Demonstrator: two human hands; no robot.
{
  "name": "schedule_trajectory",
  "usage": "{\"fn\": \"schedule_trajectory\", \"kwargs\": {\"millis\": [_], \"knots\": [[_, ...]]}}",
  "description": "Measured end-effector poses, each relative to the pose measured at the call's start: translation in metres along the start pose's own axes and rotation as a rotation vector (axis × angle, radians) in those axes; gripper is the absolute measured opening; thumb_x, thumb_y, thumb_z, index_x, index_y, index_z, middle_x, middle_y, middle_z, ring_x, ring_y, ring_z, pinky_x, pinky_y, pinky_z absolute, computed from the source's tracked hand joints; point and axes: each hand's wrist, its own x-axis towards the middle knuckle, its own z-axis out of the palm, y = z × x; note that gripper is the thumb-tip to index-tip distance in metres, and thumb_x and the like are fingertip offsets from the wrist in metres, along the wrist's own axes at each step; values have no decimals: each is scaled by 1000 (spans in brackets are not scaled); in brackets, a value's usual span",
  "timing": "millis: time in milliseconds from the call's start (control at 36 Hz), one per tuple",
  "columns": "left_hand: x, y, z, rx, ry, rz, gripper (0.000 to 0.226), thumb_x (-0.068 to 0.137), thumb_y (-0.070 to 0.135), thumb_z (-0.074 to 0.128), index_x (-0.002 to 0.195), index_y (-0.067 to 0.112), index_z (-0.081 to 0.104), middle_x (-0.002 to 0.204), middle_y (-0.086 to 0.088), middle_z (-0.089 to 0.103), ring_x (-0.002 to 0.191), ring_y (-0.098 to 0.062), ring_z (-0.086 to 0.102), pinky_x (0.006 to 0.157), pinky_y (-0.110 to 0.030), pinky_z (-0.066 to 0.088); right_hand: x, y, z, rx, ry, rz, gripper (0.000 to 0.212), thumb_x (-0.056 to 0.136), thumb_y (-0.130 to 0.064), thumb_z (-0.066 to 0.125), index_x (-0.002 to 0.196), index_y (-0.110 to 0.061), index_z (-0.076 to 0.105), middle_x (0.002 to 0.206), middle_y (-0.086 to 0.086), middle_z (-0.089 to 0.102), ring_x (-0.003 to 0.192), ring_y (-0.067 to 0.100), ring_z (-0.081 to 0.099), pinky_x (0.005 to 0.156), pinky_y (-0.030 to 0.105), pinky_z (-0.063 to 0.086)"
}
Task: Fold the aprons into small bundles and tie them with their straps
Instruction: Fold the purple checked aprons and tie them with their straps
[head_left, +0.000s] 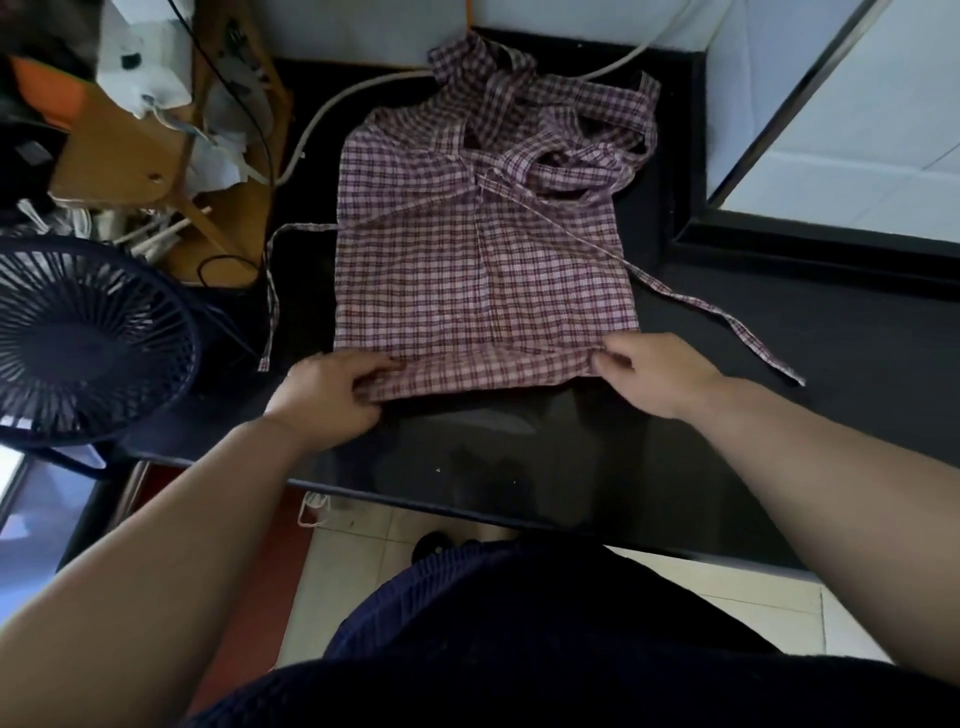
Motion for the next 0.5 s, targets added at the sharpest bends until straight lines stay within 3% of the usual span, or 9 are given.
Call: {"fn": "schedule_trajectory", "kwargs": {"millis": [56,111,194,306,361,417,500], "knots": [[1,-3,-9,-256,-40,-150,32,84,12,67,112,27,70,105,9,65,96,-10,58,81,-19,40,2,-2,-10,51,-85,56,32,97,-44,46,70,-26,50,77,-6,52,77,17,52,60,27,35],[4,-10,-14,-471,-87,-236,20,84,11,70,99,24,73,96,10,68,91,-7,61,75,-16,42,4,1,-17,97,-146,105,31,89,-53,54,78,-24,57,85,-8,54,82,13,53,63,26,37],[3,-19,-15,-607,-92,-303,16,83,9,72,94,21,72,98,0,71,90,-13,64,73,-20,45,1,7,-20,261,-226,217,45,75,-57,70,104,-22,62,107,-9,57,98,12,54,80,25,40],[-2,-25,-7,-728,-13,-375,14,82,12,74,93,20,71,99,-2,72,95,-18,65,80,-26,47,-5,9,-12,433,-217,283,58,75,-39,75,126,-23,55,124,-6,53,116,16,51,104,35,41],[-3,-25,-2,-724,47,-400,12,80,17,76,91,20,71,94,0,71,90,-16,65,76,-25,48,-9,8,-6,453,-186,306,49,74,-29,75,119,-24,57,119,-5,56,109,16,55,99,35,45],[-5,-22,2,-694,115,-410,12,80,22,77,88,21,69,88,4,69,83,-14,63,68,-22,46,-14,7,-1,446,-119,325,32,76,-20,72,105,-23,58,107,-3,60,96,15,57,83,30,47],[-8,-23,5,-676,177,-413,13,81,28,76,87,20,67,84,5,67,79,-12,61,65,-21,44,-23,9,9,514,-3,371,16,81,-20,69,94,-17,60,95,0,63,85,17,58,74,29,43]]}}
